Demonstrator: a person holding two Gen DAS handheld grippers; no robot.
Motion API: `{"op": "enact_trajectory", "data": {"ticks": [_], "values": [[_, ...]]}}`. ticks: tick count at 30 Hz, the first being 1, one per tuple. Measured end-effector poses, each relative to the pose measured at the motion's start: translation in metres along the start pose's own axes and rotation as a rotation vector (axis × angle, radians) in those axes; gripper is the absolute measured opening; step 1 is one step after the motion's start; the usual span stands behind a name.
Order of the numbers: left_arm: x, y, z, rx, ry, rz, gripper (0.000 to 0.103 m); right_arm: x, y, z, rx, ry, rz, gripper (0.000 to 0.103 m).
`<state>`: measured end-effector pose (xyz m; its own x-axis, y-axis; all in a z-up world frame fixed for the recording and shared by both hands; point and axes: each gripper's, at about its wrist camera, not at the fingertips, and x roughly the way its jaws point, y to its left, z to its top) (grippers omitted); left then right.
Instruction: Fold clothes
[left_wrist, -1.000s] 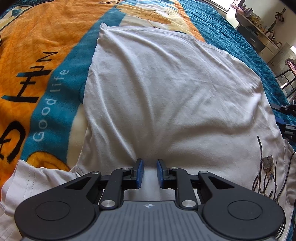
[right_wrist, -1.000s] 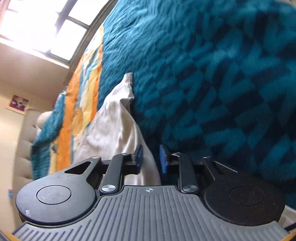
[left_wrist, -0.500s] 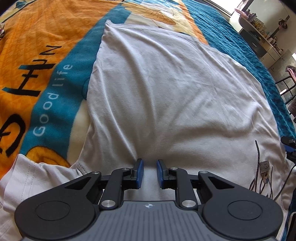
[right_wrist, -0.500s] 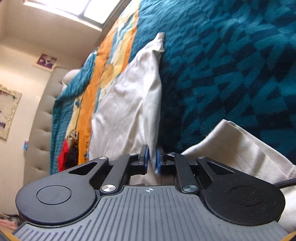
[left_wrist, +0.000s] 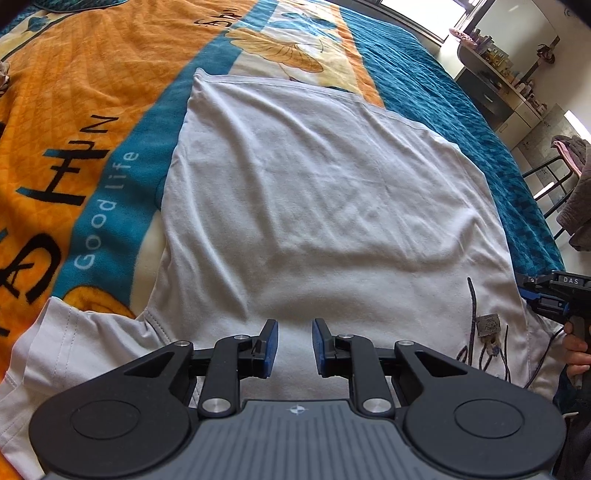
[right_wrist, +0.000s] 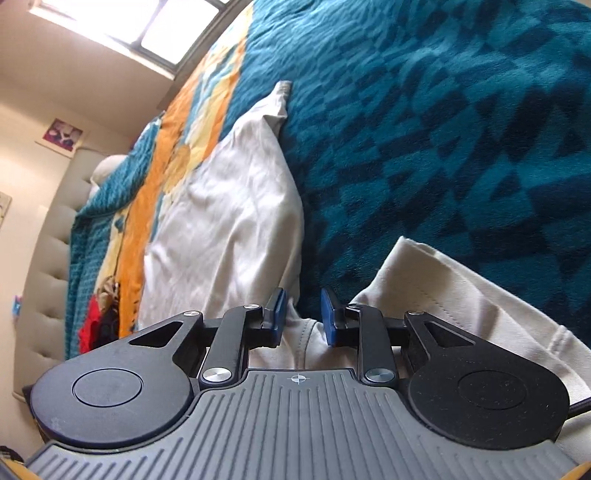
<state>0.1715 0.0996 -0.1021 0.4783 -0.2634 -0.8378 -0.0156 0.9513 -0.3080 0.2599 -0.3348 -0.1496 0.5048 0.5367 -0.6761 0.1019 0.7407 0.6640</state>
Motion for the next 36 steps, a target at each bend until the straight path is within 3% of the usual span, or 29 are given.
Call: {"op": "enact_trajectory", "data": {"ticks": [6, 7, 8, 12, 18, 21, 22, 23, 25, 27, 28, 31, 34, 36], "values": [[0.001, -0.01, -0.003, 0.014, 0.002, -0.013, 0.019, 0.013, 0.032, -0.006, -0.164, 0.006, -0.093, 0.027], [0.001, -0.011, -0.004, 0.018, 0.003, -0.012, 0.019, 0.014, 0.039, -0.009, -0.2, 0.001, -0.107, 0.014], [0.001, -0.012, -0.004, 0.022, 0.003, -0.01, 0.019, 0.014, 0.047, -0.013, -0.251, -0.019, -0.156, 0.004], [0.001, -0.012, -0.006, 0.016, 0.004, -0.006, 0.019, 0.01, 0.072, -0.03, -0.421, -0.118, -0.363, 0.001], [0.005, -0.005, -0.009, 0.005, 0.006, 0.031, 0.019, -0.016, 0.065, -0.035, -0.449, -0.286, -0.722, 0.0], [0.006, 0.0, -0.011, -0.006, 0.009, 0.027, 0.019, -0.035, 0.044, -0.024, -0.325, -0.295, -0.644, 0.003], [0.005, 0.001, -0.011, -0.007, 0.008, 0.024, 0.019, -0.041, 0.038, -0.02, -0.283, -0.301, -0.605, 0.016], [0.004, 0.001, -0.01, -0.006, 0.001, 0.023, 0.019, -0.047, 0.036, -0.013, -0.239, -0.318, -0.524, 0.019], [0.001, 0.001, -0.007, -0.008, -0.016, 0.023, 0.019, -0.052, 0.035, 0.004, -0.155, -0.34, -0.379, 0.04], [-0.003, 0.001, -0.001, -0.007, -0.037, 0.019, 0.019, -0.05, 0.037, 0.022, -0.078, -0.353, -0.255, 0.041], [-0.004, 0.0, 0.002, -0.006, -0.048, 0.018, 0.019, -0.043, 0.041, 0.032, -0.057, -0.358, -0.235, 0.04], [-0.006, 0.0, 0.011, 0.0, -0.071, 0.008, 0.019, -0.013, 0.043, 0.066, -0.006, -0.358, -0.217, 0.039], [-0.005, 0.0, 0.019, 0.009, -0.088, -0.008, 0.019, 0.019, 0.037, 0.099, 0.073, -0.334, -0.186, 0.029], [-0.003, 0.0, 0.023, 0.014, -0.095, -0.018, 0.019, 0.041, 0.034, 0.119, 0.101, -0.313, -0.174, 0.028]]}}
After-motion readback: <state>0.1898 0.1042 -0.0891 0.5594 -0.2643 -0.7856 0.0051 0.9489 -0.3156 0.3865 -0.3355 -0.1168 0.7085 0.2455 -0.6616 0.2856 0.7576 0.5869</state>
